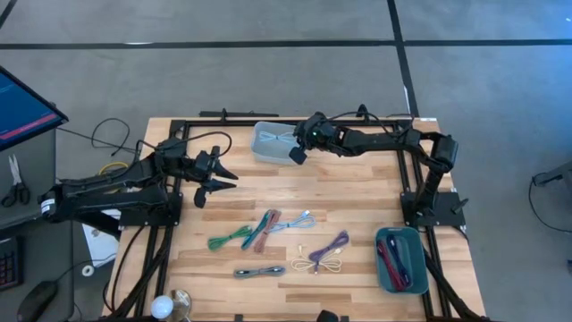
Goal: Pick & Place USB Port
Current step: Put the bottom light blue charger cable into the gray bin, then put the light blue charger cable into the gray bin
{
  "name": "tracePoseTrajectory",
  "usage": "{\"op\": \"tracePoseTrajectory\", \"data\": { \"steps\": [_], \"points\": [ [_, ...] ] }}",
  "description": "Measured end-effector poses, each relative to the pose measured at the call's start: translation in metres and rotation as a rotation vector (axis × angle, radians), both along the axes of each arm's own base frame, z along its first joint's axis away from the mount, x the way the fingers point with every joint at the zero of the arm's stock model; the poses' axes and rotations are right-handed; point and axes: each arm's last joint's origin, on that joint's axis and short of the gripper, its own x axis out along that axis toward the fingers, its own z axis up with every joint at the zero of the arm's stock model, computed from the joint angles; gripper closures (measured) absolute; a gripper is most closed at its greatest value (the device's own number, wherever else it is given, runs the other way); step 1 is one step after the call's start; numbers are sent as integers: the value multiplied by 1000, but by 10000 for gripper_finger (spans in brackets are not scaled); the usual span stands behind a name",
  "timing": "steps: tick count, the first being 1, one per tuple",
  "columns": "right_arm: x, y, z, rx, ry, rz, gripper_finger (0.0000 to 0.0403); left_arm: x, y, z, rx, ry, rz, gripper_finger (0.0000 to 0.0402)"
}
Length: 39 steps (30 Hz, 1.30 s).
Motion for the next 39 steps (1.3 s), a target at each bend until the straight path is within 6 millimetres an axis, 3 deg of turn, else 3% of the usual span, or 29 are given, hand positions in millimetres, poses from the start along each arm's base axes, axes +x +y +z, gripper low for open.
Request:
{"op": "tracePoseTrajectory", "data": {
  "steps": [15,27,29,32,39],
  "points": [
    [0,-2,-2,-1,-1,-6,398,0,0,0,0,0,0,291],
    [2,0,1,-24,-8,15,319,0,0,0,0,0,0,291],
    [4,3,9,-40,-16,31,316,0,0,0,0,0,0,291],
    [7,13,35,-68,-73,65,317,0,0,0,0,0,0,291],
    [-6,54,92,-79,-81,219,324,0,0,0,0,0,0,291]
  ]
}}
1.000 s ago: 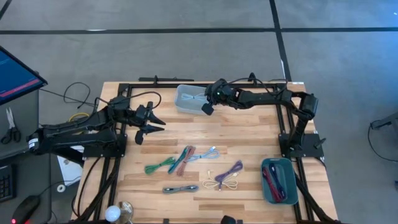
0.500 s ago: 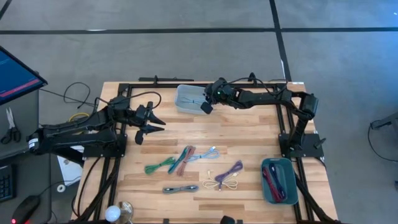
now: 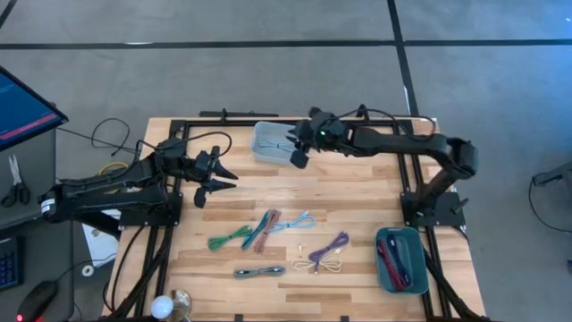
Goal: Pick & Place USB Port
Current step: Put the light blue charger cable into the gray bin
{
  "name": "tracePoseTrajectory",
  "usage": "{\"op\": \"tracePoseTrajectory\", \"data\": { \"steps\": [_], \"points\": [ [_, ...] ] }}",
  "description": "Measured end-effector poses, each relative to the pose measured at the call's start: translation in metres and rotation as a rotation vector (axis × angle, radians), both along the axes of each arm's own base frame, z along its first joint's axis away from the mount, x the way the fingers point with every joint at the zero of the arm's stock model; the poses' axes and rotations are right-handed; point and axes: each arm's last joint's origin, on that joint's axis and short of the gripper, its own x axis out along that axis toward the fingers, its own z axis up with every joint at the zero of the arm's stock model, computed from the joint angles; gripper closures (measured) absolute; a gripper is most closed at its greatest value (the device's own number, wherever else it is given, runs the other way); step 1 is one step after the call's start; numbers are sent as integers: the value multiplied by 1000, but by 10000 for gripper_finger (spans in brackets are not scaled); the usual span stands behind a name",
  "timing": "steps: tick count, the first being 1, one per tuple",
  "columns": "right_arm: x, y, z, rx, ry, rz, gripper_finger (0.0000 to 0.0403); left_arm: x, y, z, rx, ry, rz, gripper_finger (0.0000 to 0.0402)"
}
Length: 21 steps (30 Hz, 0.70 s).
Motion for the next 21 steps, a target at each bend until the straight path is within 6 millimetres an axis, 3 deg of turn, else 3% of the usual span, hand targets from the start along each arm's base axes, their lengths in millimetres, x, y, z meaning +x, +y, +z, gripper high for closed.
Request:
{"op": "tracePoseTrajectory", "data": {
  "steps": [7,11,16,21],
  "points": [
    [-34,46,26,39,112,101,326,0,0,0,0,0,0,291],
    [-43,70,34,86,115,146,326,0,0,0,0,0,-1,291],
    [-40,103,31,113,137,265,326,0,0,0,0,0,-1,291],
    [-38,134,12,129,268,371,326,0,0,0,0,0,0,291]
  ]
}}
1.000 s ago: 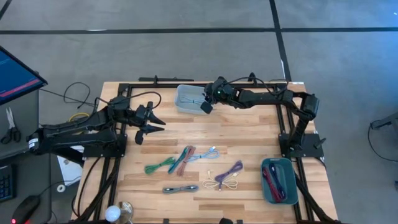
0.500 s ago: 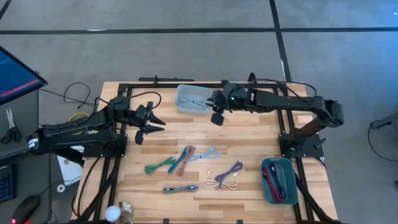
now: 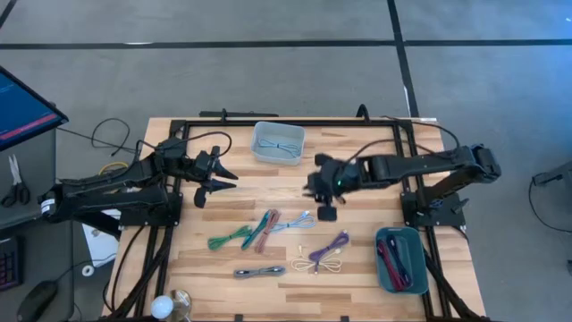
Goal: Pick & Place USB Port
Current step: Put the light blue charger cable into the gray bin
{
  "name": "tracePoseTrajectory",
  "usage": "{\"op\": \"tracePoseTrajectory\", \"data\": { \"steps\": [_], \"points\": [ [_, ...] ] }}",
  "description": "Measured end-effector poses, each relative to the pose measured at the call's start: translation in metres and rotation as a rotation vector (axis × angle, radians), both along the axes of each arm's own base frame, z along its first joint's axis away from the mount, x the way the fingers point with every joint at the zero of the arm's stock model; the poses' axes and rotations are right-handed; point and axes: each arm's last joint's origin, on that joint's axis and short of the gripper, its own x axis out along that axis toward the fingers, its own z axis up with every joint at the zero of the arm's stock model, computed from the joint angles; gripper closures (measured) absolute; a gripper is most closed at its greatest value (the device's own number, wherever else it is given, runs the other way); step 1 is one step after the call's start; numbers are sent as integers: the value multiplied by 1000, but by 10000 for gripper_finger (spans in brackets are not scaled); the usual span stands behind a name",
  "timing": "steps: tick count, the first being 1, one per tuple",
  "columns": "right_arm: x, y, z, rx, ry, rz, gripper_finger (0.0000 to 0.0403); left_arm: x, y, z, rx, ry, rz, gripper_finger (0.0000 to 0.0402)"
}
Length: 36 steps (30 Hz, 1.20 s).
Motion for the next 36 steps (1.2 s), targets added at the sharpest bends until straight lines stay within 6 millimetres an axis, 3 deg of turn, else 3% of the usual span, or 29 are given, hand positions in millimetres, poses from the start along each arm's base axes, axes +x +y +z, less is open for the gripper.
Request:
{"op": "tracePoseTrajectory", "data": {
  "steps": [10,16,23,29,36],
  "points": [
    [21,42,-41,-12,116,108,326,0,0,0,0,0,0,291],
    [39,46,-85,-3,249,68,326,0,0,0,0,0,0,291],
    [40,46,-125,-9,453,23,326,0,0,0,-1,2,0,291],
    [40,47,-138,31,515,27,326,1,0,-1,-3,8,0,291],
    [42,47,-138,34,505,26,326,1,1,-1,-4,10,0,291]
  ]
}}
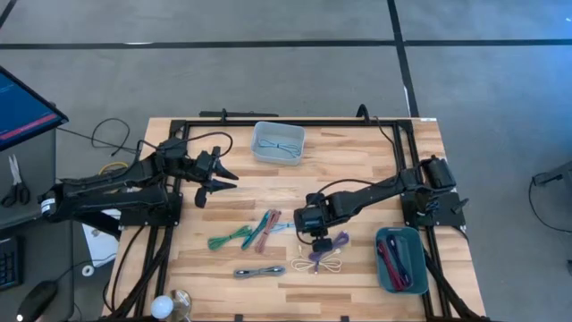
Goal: Pick & Place USB Port
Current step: Put the light blue charger cable into the gray bin
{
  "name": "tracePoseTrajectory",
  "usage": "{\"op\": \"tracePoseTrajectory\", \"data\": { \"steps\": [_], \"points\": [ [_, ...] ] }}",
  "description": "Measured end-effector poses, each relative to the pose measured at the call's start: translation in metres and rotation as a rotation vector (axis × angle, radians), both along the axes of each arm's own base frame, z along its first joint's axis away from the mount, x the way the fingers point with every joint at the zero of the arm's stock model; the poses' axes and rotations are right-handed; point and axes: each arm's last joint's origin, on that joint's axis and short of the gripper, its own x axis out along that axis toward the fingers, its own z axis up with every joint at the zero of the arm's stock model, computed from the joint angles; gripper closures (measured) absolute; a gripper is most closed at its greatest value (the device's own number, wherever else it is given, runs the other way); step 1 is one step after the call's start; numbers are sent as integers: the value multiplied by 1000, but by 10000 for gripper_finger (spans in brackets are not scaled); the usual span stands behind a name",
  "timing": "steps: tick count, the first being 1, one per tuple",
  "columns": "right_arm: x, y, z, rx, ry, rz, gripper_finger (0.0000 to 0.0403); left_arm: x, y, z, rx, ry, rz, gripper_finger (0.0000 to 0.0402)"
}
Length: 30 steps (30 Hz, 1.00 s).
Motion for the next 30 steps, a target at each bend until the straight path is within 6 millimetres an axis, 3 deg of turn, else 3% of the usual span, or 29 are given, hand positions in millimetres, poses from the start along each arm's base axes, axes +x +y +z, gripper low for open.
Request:
{"op": "tracePoseTrajectory", "data": {
  "steps": [13,24,30],
  "points": [
    [7,-11,-17,-4,20,-35,326,0,0,0,0,-1,0,291],
    [13,-9,-31,35,40,-21,326,0,0,0,-1,2,0,291],
    [13,-10,-31,40,39,-23,366,0,0,0,-1,2,0,291]
  ]
}}
